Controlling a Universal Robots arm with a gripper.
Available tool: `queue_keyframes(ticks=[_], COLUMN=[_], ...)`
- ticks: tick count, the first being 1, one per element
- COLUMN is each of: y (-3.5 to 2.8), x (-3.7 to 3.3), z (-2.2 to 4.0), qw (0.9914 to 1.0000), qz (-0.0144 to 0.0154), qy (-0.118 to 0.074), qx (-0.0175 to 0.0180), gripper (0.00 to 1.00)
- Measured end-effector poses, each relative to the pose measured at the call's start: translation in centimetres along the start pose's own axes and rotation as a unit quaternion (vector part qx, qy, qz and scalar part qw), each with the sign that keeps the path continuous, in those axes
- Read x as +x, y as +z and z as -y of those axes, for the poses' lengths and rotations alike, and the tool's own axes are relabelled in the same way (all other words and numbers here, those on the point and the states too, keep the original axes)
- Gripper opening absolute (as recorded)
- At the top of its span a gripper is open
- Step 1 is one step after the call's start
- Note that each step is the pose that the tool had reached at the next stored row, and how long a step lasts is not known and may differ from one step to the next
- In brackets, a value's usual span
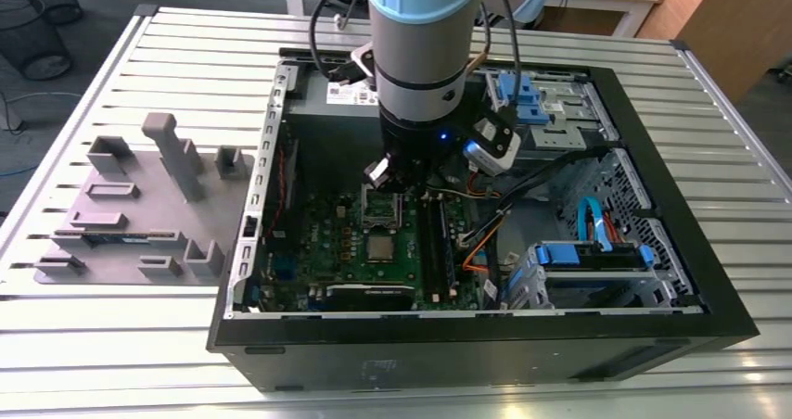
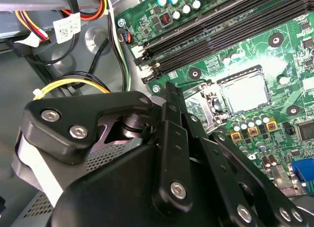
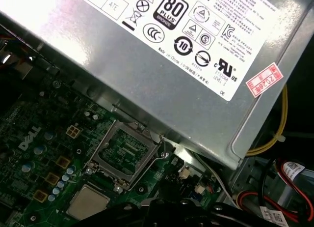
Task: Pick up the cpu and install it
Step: 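Close the cpu cover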
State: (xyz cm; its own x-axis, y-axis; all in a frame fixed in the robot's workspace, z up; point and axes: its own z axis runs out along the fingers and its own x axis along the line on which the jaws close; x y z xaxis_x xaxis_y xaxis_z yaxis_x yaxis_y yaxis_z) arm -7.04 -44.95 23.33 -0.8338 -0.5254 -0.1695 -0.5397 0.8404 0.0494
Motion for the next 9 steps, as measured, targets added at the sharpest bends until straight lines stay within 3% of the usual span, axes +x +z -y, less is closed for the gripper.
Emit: queue_keyframes(ticks=[1, 4, 6, 9], y=[0.02, 0.07, 0.09, 0.08], x=[-0.01, -0.07, -0.09, -0.09], z=[0.0, 0.05, 0.07, 0.07], qw=[1.0, 0.99962, 0.99925, 0.99917], qz=[-0.0025, -0.0239, -0.0337, -0.0354], qy=[0.0, 0.003, 0.005, 0.005], qx=[-0.0016, -0.013, -0.0183, -0.0193], gripper=[0.11, 0.11, 0.11, 0.11])
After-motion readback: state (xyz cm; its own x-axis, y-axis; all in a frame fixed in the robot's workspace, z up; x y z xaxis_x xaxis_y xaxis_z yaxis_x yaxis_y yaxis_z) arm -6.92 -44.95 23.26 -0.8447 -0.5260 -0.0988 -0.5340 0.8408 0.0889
